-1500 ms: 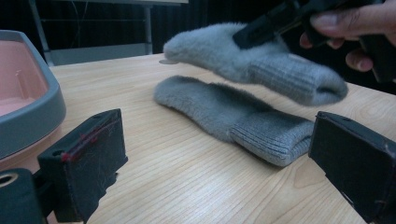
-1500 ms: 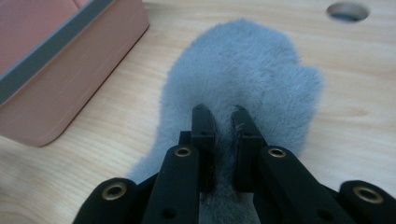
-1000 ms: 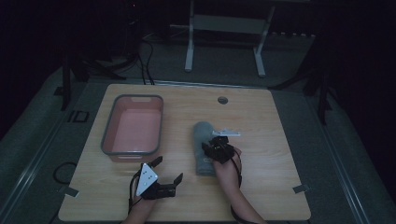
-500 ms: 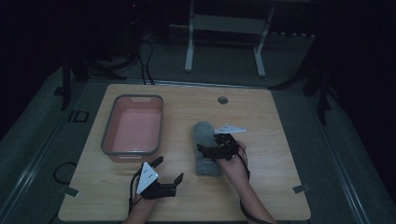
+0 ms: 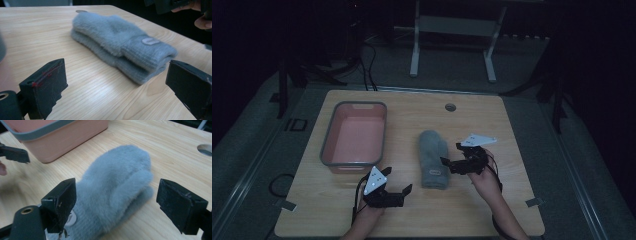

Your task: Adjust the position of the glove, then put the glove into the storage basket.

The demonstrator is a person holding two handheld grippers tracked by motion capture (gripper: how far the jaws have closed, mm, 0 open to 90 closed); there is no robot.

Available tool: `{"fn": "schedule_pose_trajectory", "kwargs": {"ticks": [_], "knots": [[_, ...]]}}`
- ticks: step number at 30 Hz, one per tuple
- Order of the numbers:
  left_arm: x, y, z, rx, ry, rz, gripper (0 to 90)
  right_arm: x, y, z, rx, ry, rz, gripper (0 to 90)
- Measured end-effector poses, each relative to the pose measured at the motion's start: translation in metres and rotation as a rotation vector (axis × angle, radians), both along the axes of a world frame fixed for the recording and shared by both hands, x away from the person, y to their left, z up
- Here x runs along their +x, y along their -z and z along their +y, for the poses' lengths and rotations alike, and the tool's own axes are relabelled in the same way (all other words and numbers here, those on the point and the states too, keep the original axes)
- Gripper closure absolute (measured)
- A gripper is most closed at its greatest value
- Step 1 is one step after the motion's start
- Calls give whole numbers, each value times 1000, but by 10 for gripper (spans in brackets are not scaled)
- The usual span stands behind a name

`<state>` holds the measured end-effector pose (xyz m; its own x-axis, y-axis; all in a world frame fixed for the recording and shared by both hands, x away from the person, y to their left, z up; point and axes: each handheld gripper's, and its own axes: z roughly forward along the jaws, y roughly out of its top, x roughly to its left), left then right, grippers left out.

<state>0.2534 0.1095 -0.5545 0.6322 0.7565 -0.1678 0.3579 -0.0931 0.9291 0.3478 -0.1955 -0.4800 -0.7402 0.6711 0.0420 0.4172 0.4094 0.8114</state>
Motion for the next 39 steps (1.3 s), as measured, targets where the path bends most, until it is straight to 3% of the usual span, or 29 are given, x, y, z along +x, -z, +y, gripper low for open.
{"fn": "schedule_pose_trajectory", "kwargs": {"ticks": [3, 4, 7, 14, 17, 18, 20, 21, 23, 25, 26, 33, 35, 39], "knots": [[7, -11, -5, -8, 14, 5, 37, -2, -2, -7, 5, 10, 5, 149], [10, -16, -6, 0, 22, 8, 37, -2, -3, -11, 4, 10, 22, 141], [17, -30, -14, 24, 43, 7, 38, -2, -5, -15, -23, 19, 18, 112], [41, -54, -33, 65, 84, 14, 37, 2, 0, -22, -43, 9, 32, 143], [55, -57, -42, 82, 87, 40, 38, 7, 4, -23, -71, 21, 27, 194], [60, -57, -45, 88, 86, 49, 38, 9, 6, -23, -73, 25, 30, 262], [68, -57, -53, 137, 74, 59, 39, 13, 9, -22, -70, 32, 44, 310], [73, -57, -57, 158, 65, 75, 48, 15, 11, -22, -66, 37, 55, 376], [81, -56, -61, 185, 66, 83, 59, 20, 14, -20, -36, 45, 79, 433], [90, -54, -67, 198, 51, 124, 90, 22, 18, -17, -34, 57, 95, 515], [95, -53, -69, 195, 60, 145, 107, 23, 20, -15, -29, 53, 102, 511], [120, -38, -77, 264, -8, 261, 216, 30, 38, 3, -74, 37, 174, 468], [125, -31, -76, 278, -4, 315, 234, 31, 43, 5, -86, 38, 190, 469], [130, -18, -76, 297, 23, 379, 237, 36, 51, 4, -93, 38, 226, 464]]}}
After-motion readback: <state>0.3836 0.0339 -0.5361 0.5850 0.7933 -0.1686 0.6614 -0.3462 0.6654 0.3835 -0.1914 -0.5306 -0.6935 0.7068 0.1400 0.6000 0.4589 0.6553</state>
